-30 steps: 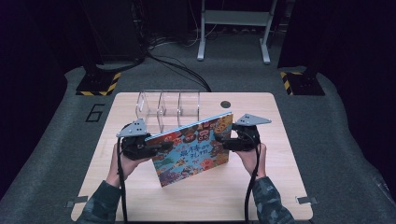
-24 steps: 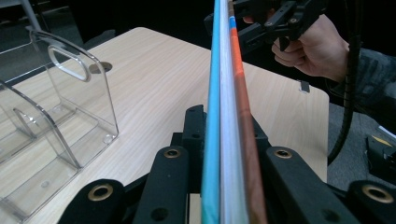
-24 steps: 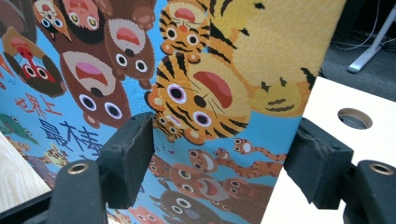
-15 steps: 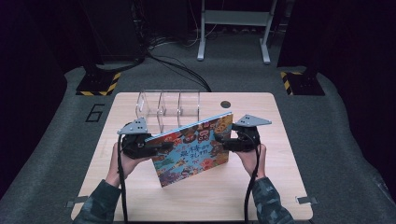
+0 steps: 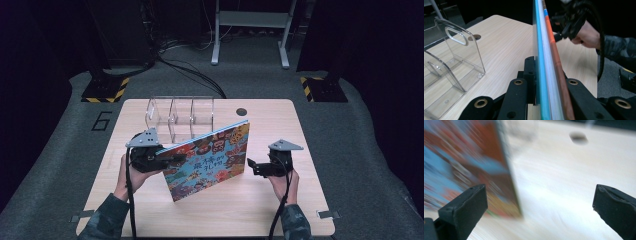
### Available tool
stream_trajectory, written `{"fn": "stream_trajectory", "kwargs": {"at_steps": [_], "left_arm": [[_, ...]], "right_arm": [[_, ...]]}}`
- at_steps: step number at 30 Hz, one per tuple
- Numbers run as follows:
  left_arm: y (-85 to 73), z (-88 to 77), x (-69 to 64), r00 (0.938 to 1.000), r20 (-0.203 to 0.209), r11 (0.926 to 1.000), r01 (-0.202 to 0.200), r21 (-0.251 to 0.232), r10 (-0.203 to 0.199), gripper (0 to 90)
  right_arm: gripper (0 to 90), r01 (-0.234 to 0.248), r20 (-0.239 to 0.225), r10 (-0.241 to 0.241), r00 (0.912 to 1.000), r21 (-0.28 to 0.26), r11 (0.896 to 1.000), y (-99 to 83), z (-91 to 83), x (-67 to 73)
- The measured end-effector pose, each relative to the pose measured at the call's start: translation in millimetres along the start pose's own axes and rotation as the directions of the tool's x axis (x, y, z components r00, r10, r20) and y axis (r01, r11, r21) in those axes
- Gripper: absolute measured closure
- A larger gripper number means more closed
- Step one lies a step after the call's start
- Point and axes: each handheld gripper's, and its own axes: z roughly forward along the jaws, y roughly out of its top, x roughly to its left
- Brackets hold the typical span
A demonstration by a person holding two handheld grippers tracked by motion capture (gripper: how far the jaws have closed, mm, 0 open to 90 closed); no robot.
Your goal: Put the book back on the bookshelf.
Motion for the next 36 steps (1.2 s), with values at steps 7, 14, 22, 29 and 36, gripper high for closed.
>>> {"fn": "stream_trajectory", "kwargs": {"at_steps": [7, 14, 22, 29, 36], "left_arm": [[3.8, -0.1, -0.4, 1.0000, 0.001, 0.9995, -0.008, 0.030, 0.008, 80.3], [9.3, 1.4, -0.4, 1.0000, 0.008, 0.9989, -0.002, 0.046, 0.002, 80.8], [26.4, 1.9, 10.7, 0.9997, 0.008, 0.9980, 0.021, 0.059, -0.022, 81.0], [37.4, -10.5, 25.3, 0.9995, -0.007, 0.9994, 0.030, 0.016, -0.030, 81.0], [48.3, -29.1, 32.2, 0.9982, -0.053, 0.9996, 0.027, -0.012, -0.027, 80.9]], "right_arm": [[0.0, -0.088, 0.128, 0.068, 0.9895, 0.157, 0.984, -61.8, 24.7, -28.6], [0.0, -0.113, 0.155, 0.095, 0.9834, 0.109, 0.988, -72.3, 23.9, -36.0], [3.1, -0.101, 0.137, 0.086, 0.9869, 0.107, 0.989, -73.8, 24.7, -34.0], [3.4, -0.099, 0.128, 0.087, 0.9879, 0.087, 0.991, -74.0, 23.5, -34.5], [3.7, -0.096, 0.129, 0.084, 0.9881, 0.088, 0.991, -73.9, 23.9, -33.9]]}}
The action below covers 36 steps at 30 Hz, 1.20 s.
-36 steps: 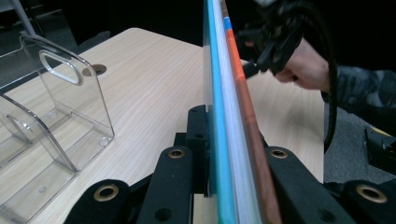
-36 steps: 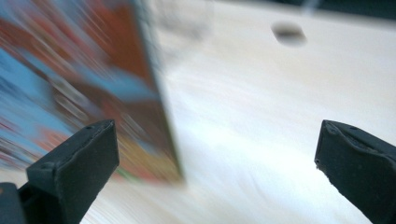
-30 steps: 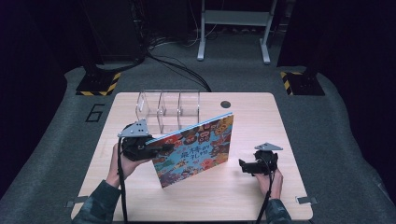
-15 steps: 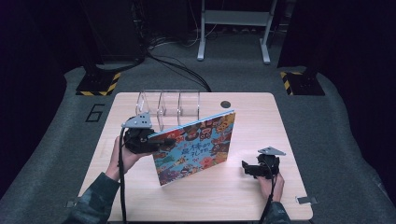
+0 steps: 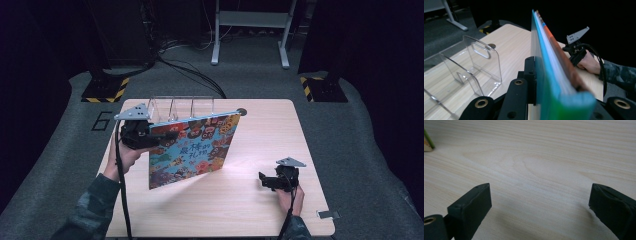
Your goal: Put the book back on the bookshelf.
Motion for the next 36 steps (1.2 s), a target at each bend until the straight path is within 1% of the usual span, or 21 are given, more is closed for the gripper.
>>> {"fn": "stream_trajectory", "kwargs": {"at_steps": [4, 8, 9, 10, 12, 13, 14, 16, 18, 19, 23, 25, 26, 27, 29, 30, 31, 32, 33, 34, 36], "left_arm": [[4.8, -10.5, 1.8, 0.9997, -0.025, 0.9998, 0.005, -0.019, -0.006, 80.8], [6.9, -20.5, 3.5, 0.9987, -0.049, 0.9998, 0.013, -0.015, -0.014, 80.8], [7.1, -22.3, 3.7, 0.9983, -0.058, 0.9998, 0.011, -0.019, -0.012, 80.8], [7.8, -24.7, 4.0, 0.9980, -0.062, 0.9999, 0.005, -0.011, -0.006, 80.8], [8.2, -28.3, 4.4, 0.9972, -0.075, 0.9999, 0.005, -0.011, -0.006, 80.8], [8.4, -29.3, 4.6, 0.9972, -0.074, 1.0000, 0.004, -0.007, -0.004, 80.8], [8.3, -30.3, 4.9, 0.9966, -0.082, 0.9999, 0.004, -0.013, -0.005, 80.8], [8.9, -32.5, 4.8, 0.9964, -0.085, 1.0000, 0.003, -0.003, -0.003, 80.8], [9.8, -34.9, 5.7, 0.9959, -0.090, 1.0000, 0.005, 0.003, -0.005, 80.8], [10.2, -35.8, 6.2, 0.9963, -0.086, 0.9999, 0.010, 0.005, -0.010, 80.8], [11.1, -39.0, 7.9, 0.9946, -0.103, 0.9998, 0.018, 0.010, -0.017, 80.8], [10.8, -41.0, 9.0, 0.9930, -0.116, 0.9998, 0.022, 0.001, -0.022, 80.8], [10.9, -42.6, 9.9, 0.9925, -0.120, 0.9997, 0.022, 0.007, -0.021, 80.8], [10.4, -43.7, 10.4, 0.9912, -0.130, 0.9997, 0.025, 0.001, -0.025, 80.7], [10.3, -47.1, 11.8, 0.9896, -0.141, 0.9996, 0.028, 0.005, -0.027, 80.8], [10.2, -48.6, 12.4, 0.9889, -0.146, 0.9996, 0.028, 0.003, -0.028, 80.8], [10.2, -50.4, 13.2, 0.9878, -0.154, 0.9997, 0.026, 0.005, -0.025, 80.8], [9.9, -52.1, 13.8, 0.9869, -0.158, 0.9994, 0.033, -0.004, -0.033, 80.7], [10.3, -54.4, 14.9, 0.9861, -0.163, 0.9995, 0.031, 0.005, -0.030, 80.7], [10.1, -56.1, 15.8, 0.9847, -0.171, 0.9994, 0.035, -0.003, -0.035, 80.7], [10.1, -59.8, 17.7, 0.9826, -0.181, 0.9992, 0.040, -0.008, -0.041, 80.7]], "right_arm": [[4.4, 0.003, 0.002, -0.003, 1.0000, 0.008, 1.000, 0.2, 0.1, 0.4], [4.3, 0.011, 0.009, -0.012, 0.9999, 0.010, 1.000, 0.2, 0.8, 0.5], [4.2, 0.012, 0.009, -0.012, 0.9999, 0.012, 1.000, 0.3, 1.0, 0.6], [4.1, 0.013, 0.013, -0.013, 0.9998, 0.014, 1.000, 0.4, 1.1, 0.8], [4.1, 0.013, 0.016, -0.013, 0.9998, 0.021, 1.000, 0.6, 1.8, 1.5], [4.0, 0.016, 0.017, -0.017, 0.9997, 0.023, 1.000, 0.6, 1.9, 1.6], [4.1, 0.016, 0.019, -0.017, 0.9997, 0.025, 1.000, 0.6, 1.8, 1.7], [4.1, 0.010, 0.020, -0.011, 0.9997, 0.027, 1.000, 0.5, 1.9, 2.6], [4.2, 0.022, 0.020, -0.022, 0.9996, 0.028, 0.999, 0.7, 2.0, 1.9], [4.1, 0.027, 0.021, -0.028, 0.9994, 0.030, 0.999, 0.6, 2.3, 1.8], [4.4, 0.021, 0.026, -0.022, 0.9994, 0.037, 0.999, 1.0, 3.2, 3.0], [4.5, 0.028, 0.023, -0.029, 0.9993, 0.039, 0.999, 0.9, 3.0, 2.6], [4.5, 0.021, 0.025, -0.022, 0.9995, 0.037, 0.999, 1.0, 3.2, 3.0], [4.6, 0.028, 0.022, -0.029, 0.9993, 0.039, 0.999, 0.9, 3.1, 2.6], [5.0, 0.033, 0.022, -0.034, 0.9992, 0.041, 0.999, 0.9, 3.2, 2.6], [5.0, 0.030, 0.023, -0.031, 0.9993, 0.037, 0.999, 1.2, 3.8, 3.3], [5.0, 0.015, 0.027, -0.016, 0.9995, 0.040, 0.999, 1.1, 3.8, 4.6], [5.1, 0.024, 0.026, -0.025, 0.9993, 0.042, 0.999, 0.8, 3.4, 3.9], [5.2, 0.026, 0.025, -0.027, 0.9993, 0.042, 0.999, 0.9, 3.7, 4.0], [5.3, 0.037, 0.022, -0.038, 0.9990, 0.039, 0.999, 1.1, 4.0, 3.2], [5.3, 0.036, 0.021, -0.037, 0.9991, 0.041, 0.999, 1.1, 4.1, 3.4]]}}
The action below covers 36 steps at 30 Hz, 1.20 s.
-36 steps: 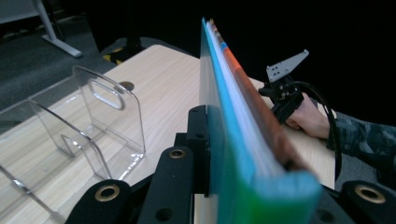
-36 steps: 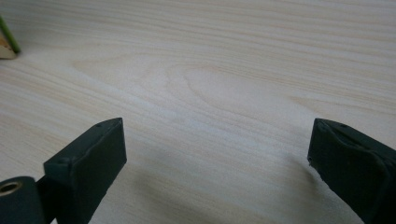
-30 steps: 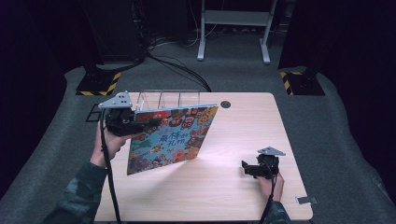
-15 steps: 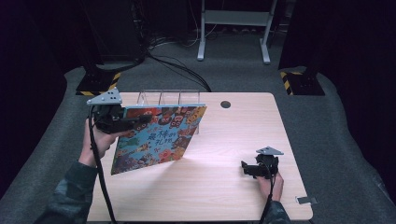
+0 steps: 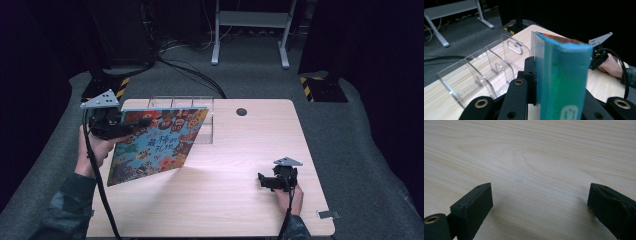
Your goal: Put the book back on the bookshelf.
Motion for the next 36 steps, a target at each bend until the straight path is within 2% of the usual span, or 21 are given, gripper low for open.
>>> {"fn": "stream_trajectory", "kwargs": {"at_steps": [10, 20, 26, 36], "left_arm": [[0.2, -16.2, 11.6, 0.9973, -0.067, 0.9994, 0.031, -0.014, -0.032, 80.7], [2.5, -30.5, 22.6, 0.9884, -0.139, 0.9977, 0.057, -0.037, -0.062, 80.7], [3.7, -37.2, 28.8, 0.9814, -0.175, 0.9966, 0.072, -0.038, -0.078, 80.7], [7.3, -39.4, 38.8, 0.9628, -0.243, 0.9924, 0.105, -0.064, -0.118, 80.7]], "right_arm": [[4.4, -0.001, 0.010, 0.000, 0.9999, 0.016, 1.000, 1.0, 1.4, 1.7], [4.3, 0.007, 0.021, -0.007, 0.9998, 0.016, 1.000, 1.0, 2.2, 2.9], [4.4, 0.006, 0.021, -0.007, 0.9998, 0.016, 1.000, 1.0, 2.2, 2.9], [4.5, 0.007, 0.022, -0.008, 0.9997, 0.016, 1.000, 1.0, 2.3, 3.0]]}}
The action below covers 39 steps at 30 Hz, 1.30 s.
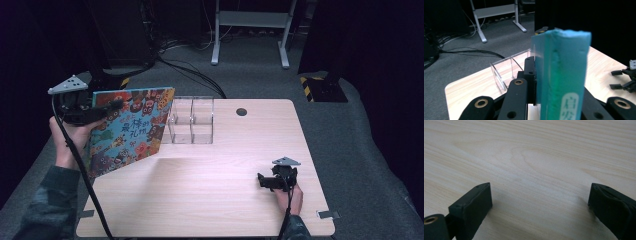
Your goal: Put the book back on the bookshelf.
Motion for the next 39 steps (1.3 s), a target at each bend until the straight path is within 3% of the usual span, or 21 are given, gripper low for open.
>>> {"fn": "stream_trajectory", "kwargs": {"at_steps": [15, 28, 39], "left_arm": [[14.5, 17.5, 7.1, 0.9969, -0.072, 0.9994, 0.028, -0.022, -0.030, 80.7], [27.9, 32.6, 8.0, 0.9935, -0.108, 0.9991, 0.031, -0.029, -0.034, 80.6], [31.1, 45.6, 9.0, 0.9910, -0.126, 0.9980, 0.040, -0.050, -0.046, 80.6]], "right_arm": [[5.2, 0.009, 0.002, -0.009, 1.0000, 0.003, 1.000, 0.1, -0.1, -1.2], [7.4, -0.009, 0.003, 0.009, 1.0000, -0.011, 1.000, 0.5, 0.2, -1.1], [8.7, 0.006, -0.001, -0.006, 1.0000, -0.008, 1.000, 0.4, -0.3, -1.3]]}}
